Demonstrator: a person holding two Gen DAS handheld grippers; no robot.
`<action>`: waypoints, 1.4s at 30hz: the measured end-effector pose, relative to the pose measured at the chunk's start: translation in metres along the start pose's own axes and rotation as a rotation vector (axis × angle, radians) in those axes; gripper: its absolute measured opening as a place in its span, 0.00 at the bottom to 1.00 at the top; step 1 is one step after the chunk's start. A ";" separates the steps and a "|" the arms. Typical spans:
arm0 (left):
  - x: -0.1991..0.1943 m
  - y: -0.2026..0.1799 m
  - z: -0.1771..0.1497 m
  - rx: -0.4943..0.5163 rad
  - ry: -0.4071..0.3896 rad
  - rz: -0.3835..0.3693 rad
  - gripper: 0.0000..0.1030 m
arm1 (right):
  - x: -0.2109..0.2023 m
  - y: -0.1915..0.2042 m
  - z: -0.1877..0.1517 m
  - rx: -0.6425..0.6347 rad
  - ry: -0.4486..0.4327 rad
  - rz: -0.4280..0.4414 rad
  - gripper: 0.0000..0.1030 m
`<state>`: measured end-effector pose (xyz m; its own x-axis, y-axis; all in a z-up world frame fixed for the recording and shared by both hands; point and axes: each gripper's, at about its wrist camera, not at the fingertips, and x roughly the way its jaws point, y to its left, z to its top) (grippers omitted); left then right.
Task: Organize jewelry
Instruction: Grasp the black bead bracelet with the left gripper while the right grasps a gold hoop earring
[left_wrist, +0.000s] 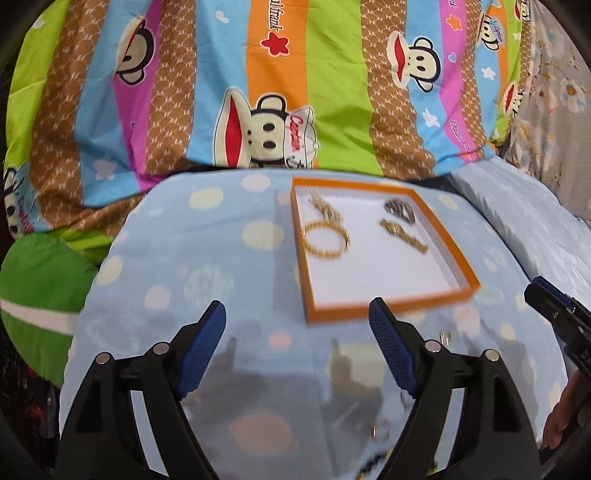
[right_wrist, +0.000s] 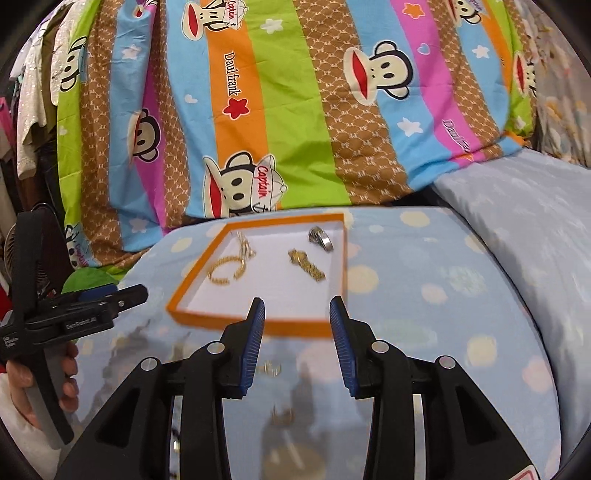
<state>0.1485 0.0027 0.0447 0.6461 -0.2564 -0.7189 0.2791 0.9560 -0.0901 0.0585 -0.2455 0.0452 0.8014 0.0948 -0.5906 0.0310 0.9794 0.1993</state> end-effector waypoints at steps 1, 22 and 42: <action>-0.004 0.000 -0.008 0.000 0.008 -0.003 0.75 | -0.005 -0.001 -0.008 0.001 0.008 -0.007 0.35; -0.014 -0.037 -0.108 0.073 0.120 -0.020 0.62 | -0.029 0.031 -0.078 -0.022 0.103 0.021 0.35; -0.048 -0.035 -0.099 0.044 0.066 -0.193 0.04 | 0.021 0.027 -0.060 -0.029 0.158 -0.052 0.35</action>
<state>0.0375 -0.0043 0.0138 0.5300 -0.4226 -0.7352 0.4244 0.8828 -0.2015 0.0402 -0.2063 -0.0081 0.6953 0.0689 -0.7154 0.0507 0.9882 0.1445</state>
